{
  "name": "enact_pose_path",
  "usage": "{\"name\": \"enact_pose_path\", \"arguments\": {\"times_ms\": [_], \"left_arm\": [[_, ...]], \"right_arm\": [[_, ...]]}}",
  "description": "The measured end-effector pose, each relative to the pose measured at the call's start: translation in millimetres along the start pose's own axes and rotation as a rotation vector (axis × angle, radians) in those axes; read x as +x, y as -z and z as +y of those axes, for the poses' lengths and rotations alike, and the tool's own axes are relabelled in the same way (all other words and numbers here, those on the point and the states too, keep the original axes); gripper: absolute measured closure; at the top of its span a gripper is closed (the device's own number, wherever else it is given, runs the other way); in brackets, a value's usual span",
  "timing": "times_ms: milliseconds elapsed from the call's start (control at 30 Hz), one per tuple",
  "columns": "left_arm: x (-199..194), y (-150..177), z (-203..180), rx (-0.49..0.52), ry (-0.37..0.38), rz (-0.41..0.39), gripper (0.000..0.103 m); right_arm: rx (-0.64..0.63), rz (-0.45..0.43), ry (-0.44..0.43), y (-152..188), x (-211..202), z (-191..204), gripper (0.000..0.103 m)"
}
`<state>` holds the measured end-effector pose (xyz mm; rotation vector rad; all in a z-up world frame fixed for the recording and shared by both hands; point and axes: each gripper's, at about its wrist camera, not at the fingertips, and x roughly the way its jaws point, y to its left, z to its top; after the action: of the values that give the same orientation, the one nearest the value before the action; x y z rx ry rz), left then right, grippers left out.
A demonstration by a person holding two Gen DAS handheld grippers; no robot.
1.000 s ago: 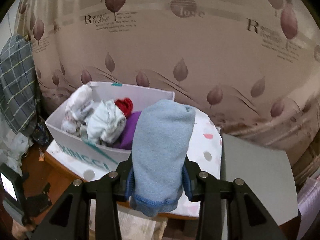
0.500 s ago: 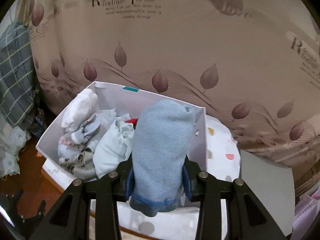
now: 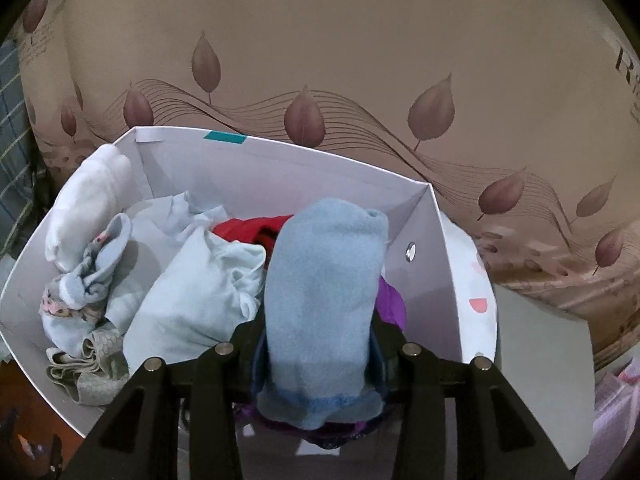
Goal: Take underwear out of drawer
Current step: 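Lower the light blue underwear into the white box and open the right tool, then withdraw the right tool from the white box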
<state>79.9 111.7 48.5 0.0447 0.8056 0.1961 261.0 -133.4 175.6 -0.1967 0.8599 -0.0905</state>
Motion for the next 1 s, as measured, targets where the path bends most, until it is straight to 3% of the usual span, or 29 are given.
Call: {"name": "enact_pose_path", "arguments": {"times_ms": [67,133,200,400,600,833,1000], "left_arm": [[-1,0,-2,0.001,0.008,-0.002,0.017],[-2,0,-4,0.004,0.017,-0.007,0.017],[-2,1,-6,0.008,0.020,-0.006,0.017],[2,2,-13,0.016,0.030,0.011,0.017],[2,6,-20,0.030,0.058,0.026,0.017],[-7,14,-30,0.043,0.099,0.038,0.017],[-13,24,-44,0.077,0.109,0.043,0.017]], "right_arm": [[-0.004,-0.013,-0.006,1,-3,1,0.056],[0.004,-0.021,0.005,2,-6,-1,0.037],[0.009,-0.040,0.018,4,-13,-4,0.026],[0.029,-0.097,0.010,5,-48,-17,0.023],[0.036,-0.173,-0.033,23,-111,-24,0.022],[0.058,-0.206,-0.049,112,-162,-20,0.022],[0.079,-0.128,-0.018,197,-142,-4,0.022]]}}
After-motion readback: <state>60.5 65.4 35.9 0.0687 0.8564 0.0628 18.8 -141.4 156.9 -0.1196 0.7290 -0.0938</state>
